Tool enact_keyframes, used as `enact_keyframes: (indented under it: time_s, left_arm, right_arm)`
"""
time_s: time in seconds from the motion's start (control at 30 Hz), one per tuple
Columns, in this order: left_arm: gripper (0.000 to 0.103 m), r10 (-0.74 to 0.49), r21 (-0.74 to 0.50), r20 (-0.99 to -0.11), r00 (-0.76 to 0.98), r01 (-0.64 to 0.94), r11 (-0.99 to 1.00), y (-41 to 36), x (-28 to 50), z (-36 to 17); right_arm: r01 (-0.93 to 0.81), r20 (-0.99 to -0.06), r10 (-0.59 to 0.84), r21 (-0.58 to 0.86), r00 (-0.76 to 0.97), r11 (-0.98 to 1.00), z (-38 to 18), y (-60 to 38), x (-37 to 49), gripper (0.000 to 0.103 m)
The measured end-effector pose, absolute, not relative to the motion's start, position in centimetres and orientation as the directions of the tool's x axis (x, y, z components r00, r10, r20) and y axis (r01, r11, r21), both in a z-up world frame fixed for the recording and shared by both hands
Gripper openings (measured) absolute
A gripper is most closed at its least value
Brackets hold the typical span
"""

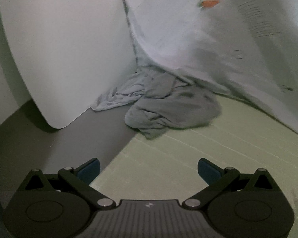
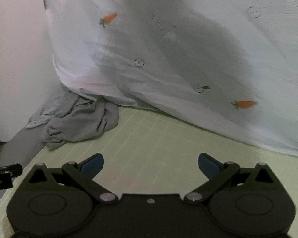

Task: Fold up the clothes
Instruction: 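Reach both grippers into the crumpled grey sweatpants and grasp the fabric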

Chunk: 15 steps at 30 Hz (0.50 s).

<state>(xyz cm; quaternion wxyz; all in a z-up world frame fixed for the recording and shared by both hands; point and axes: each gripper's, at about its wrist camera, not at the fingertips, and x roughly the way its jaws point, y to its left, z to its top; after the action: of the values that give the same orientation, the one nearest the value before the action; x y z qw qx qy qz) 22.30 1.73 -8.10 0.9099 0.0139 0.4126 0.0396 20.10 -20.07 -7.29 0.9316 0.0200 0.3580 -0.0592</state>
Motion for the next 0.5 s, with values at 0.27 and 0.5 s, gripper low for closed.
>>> enact_keyframes:
  time_s: [0.27, 0.5]
  left_arm:
    - [0.103, 0.088, -0.006, -0.799, 0.595, -0.154, 0.988, 5.0, 33.9, -13.4]
    - [0.076, 0.005, -0.127, -0.815, 0.579, -0.187, 0.974, 6.6, 39.4, -17.1]
  right_arm:
    - [0.032, -0.725, -0.025, -0.005, 0.688, 0.999, -14.0, -16.7, 34.4, 0.098]
    - [-0.107, -0.762, 0.187, 0.154, 0.620, 0.982, -19.3, -13.2, 42.1, 0.070]
